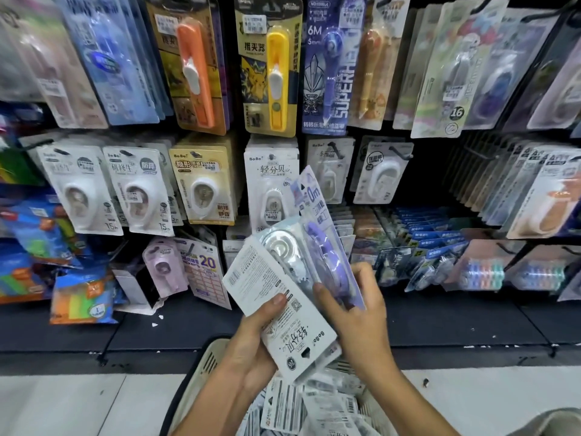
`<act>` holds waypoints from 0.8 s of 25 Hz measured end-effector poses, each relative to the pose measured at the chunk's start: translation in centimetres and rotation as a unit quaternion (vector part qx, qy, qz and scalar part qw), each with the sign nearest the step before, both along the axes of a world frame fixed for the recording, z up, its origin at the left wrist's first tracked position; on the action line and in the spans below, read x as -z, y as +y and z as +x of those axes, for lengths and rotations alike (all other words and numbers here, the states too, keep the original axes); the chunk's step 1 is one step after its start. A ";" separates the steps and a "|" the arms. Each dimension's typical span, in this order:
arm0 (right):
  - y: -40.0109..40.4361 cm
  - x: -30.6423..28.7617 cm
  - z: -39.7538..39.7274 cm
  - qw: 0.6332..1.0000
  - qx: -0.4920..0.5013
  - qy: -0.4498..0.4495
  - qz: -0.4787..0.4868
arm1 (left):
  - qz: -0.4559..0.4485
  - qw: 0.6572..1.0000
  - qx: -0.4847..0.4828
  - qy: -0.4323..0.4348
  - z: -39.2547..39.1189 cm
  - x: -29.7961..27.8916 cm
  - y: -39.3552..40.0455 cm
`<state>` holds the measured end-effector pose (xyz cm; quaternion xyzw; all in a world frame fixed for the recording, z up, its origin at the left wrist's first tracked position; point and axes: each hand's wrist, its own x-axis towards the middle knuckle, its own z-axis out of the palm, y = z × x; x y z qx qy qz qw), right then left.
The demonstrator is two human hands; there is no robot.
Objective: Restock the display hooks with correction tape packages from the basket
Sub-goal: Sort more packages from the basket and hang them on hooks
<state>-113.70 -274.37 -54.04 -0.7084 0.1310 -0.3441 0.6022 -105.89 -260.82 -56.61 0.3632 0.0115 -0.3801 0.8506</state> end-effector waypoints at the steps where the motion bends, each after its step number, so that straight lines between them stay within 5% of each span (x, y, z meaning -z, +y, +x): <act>1: 0.2 0.1 -0.1 1.000 0.007 0.013 -0.006 | -0.006 1.000 0.000 -0.001 0.1 -0.1 -0.1; 10: 0.4 0.6 0.2 0.999 -0.006 -0.034 0.032 | 0.068 0.996 -0.046 -0.028 1.0 -1.6 -0.1; 16: -3.8 -3.1 1.1 0.966 -0.028 -0.071 0.247 | 0.080 0.992 -0.033 -0.094 3.2 -4.6 0.4; 20: -6.7 -5.5 1.4 0.955 -0.052 -0.035 0.292 | 0.086 0.981 -0.016 -0.174 5.7 -8.9 1.0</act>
